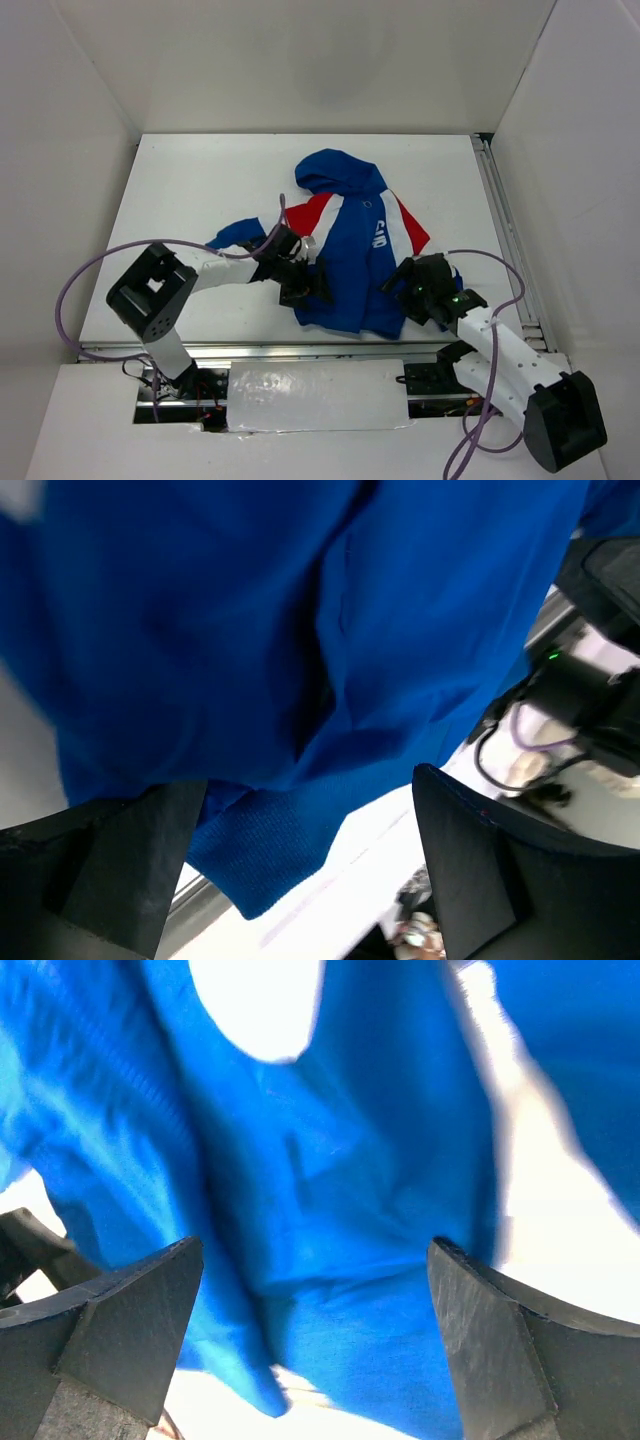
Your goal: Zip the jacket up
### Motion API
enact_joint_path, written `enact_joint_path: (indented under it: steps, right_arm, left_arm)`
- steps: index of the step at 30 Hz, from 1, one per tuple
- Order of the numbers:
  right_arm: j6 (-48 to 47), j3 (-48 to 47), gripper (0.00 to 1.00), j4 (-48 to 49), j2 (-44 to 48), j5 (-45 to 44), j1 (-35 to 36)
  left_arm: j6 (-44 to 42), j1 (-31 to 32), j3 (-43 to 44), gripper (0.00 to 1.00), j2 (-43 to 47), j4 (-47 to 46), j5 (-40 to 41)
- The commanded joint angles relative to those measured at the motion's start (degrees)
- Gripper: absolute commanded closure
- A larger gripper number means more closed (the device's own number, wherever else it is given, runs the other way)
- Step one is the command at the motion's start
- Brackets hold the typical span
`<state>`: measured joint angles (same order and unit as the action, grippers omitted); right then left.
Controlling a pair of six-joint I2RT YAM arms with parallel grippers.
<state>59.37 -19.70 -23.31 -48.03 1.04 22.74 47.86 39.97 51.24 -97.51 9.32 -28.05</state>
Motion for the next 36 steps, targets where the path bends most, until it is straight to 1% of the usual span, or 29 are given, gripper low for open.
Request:
enact_joint_path:
  steps: [1,2,4,6,9,10,11,13,14,15,16,18,22,24,25,27,28,32,34,36]
  right_arm:
    - [-2.42,0.19,0.0,-4.38,0.05,-2.19,-3.66]
    - [-3.03,0.19,0.0,-4.29,-0.65,-1.66,-4.63]
    - [-4.53,0.11,0.0,-3.06,-3.37,-1.3,-6.65]
    - [-5.84,-0.07,0.0,-1.66,-6.18,1.33,-7.27]
    - [-8.22,-0.86,0.0,1.42,-8.13,3.09,-5.96]
    - [-8.66,-1.38,0.01,2.3,-7.7,2.57,-3.69]
    - [-10.58,-2.52,0.02,3.0,-6.82,1.7,-1.93]
    - [-11.47,-4.46,0.02,2.23,-3.13,-0.67,1.59]
    - [-12.08,-8.03,0.02,-0.39,-1.56,-4.17,5.61]
    - [-12.09,-8.07,0.02,-0.42,-1.54,-4.2,5.65]
    - [-11.92,-9.11,0.02,-3.47,-1.54,-5.07,6.6]
    - [-10.86,-10.09,0.01,-6.64,-1.8,-5.61,8.89]
    - [-9.45,-10.17,0.0,-9.12,-2.68,-4.38,13.55]
    - [-8.75,-11.05,0.0,-11.57,-3.38,-4.9,17.15]
    - [-8.14,-11.84,0.0,-12.19,-3.65,-4.91,18.29]
    - [-6.65,-12.2,0.0,-13.51,-3.91,-5.26,21.53]
    - [-5.51,-11.85,0.0,-13.43,-4.09,-5.0,22.25]
    - [-4.35,-9.92,0.0,-9.83,-6.27,-1.3,24.37]
    - [-4.44,-10.09,0.01,-9.3,-7.86,0.45,25.07]
    - [-4.36,-10.44,0.01,-9.21,-10.41,0.11,26.12]
  left_arm:
    - [-0.48,-4.18,-5.52,0.01,-1.37,3.51,4.67]
    - [-0.66,-6.37,-6.5,0.01,-0.75,3.68,5.02]
    - [-0.92,-8.4,-8.43,0.02,1.88,4.12,5.73]
    - [-1.54,-10.78,-9.23,0.02,4.68,5.7,6.43]
    - [-1.45,-11.84,-9.32,0.03,8.46,8.52,7.66]
    - [-1.71,-11.75,-9.32,0.04,9.61,8.43,7.23]
    - [-2.67,-10.71,-9.23,0.04,10.49,8.0,6.53]
    - [-3.2,-8.95,-8.27,0.05,13.57,7.29,6.08]
    - [-3.9,-6.16,-6.26,0.05,15.58,7.99,6.78]
    - [-3.91,-6.13,-6.24,0.06,15.6,8.95,6.78]
    - [-3.74,-4.04,-5.55,0.06,16.12,10.18,8.96]
    - [-2.77,-2.44,-3.79,0.05,17.79,14.12,11.25]
    - [1.09,1.86,-1.76,0.04,22.44,20.89,18.71]
    - [3.37,2.83,-1.06,0.03,25.52,24.15,21.45]
    - [6.17,3.79,-1.06,0.02,26.32,28.17,22.77]
    - [9.69,4.59,-1.41,0.02,28.08,32.75,25.58]
    - [12.67,6.07,-1.84,0.02,29.21,36.08,26.38]
    - [19.37,8.81,-7.63,0.03,30.98,40.24,27.35]
    - [20.43,9.16,-9.4,0.04,30.9,39.9,26.74]
    - [19.56,9.43,-10.64,0.05,30.28,36.49,26.12]
